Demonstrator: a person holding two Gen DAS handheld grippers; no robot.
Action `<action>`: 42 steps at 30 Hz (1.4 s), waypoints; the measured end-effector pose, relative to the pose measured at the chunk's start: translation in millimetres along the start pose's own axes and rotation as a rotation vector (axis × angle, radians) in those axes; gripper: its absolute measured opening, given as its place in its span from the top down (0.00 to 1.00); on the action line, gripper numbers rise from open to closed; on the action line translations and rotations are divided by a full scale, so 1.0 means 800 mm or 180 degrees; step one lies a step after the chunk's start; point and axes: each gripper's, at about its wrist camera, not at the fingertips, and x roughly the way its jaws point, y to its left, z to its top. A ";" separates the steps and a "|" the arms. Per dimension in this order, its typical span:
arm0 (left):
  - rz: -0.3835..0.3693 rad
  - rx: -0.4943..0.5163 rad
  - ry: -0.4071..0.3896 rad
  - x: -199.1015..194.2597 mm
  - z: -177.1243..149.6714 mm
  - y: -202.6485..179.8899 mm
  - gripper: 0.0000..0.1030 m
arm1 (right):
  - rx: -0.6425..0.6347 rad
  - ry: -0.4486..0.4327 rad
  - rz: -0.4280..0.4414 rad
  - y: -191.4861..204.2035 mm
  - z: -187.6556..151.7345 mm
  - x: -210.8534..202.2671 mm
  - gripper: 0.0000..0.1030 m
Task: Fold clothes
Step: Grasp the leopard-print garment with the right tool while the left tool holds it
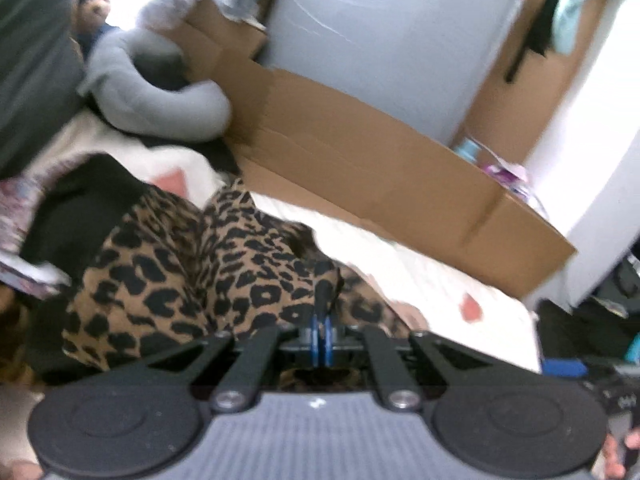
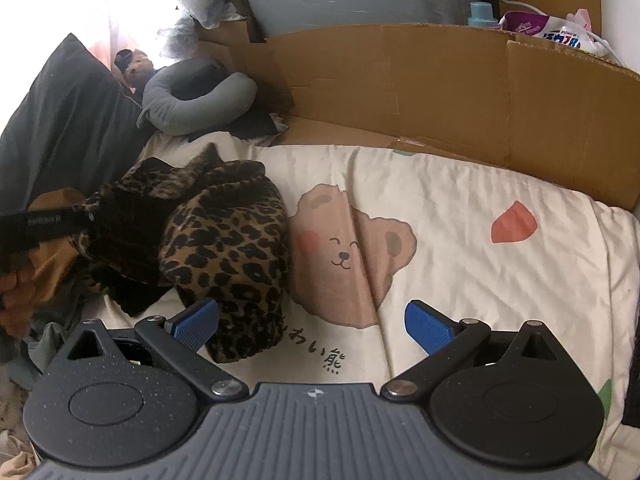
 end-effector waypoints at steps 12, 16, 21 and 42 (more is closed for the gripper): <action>-0.0709 0.0095 0.0522 0.023 -0.063 -0.066 0.97 | 0.0108 0.0015 0.0130 -0.004 -0.001 -0.001 0.01; -0.0933 0.0292 0.0614 0.028 -0.072 -0.085 0.97 | 0.0126 0.0016 0.0147 -0.005 0.000 0.000 0.01; -0.1138 0.0427 0.0740 0.029 -0.080 -0.100 0.97 | 0.0214 0.0022 0.0187 -0.010 0.003 0.001 0.01; -0.1822 0.0737 0.1186 0.027 -0.148 -0.138 0.97 | -0.0208 0.0747 0.0545 0.025 -0.007 0.062 0.27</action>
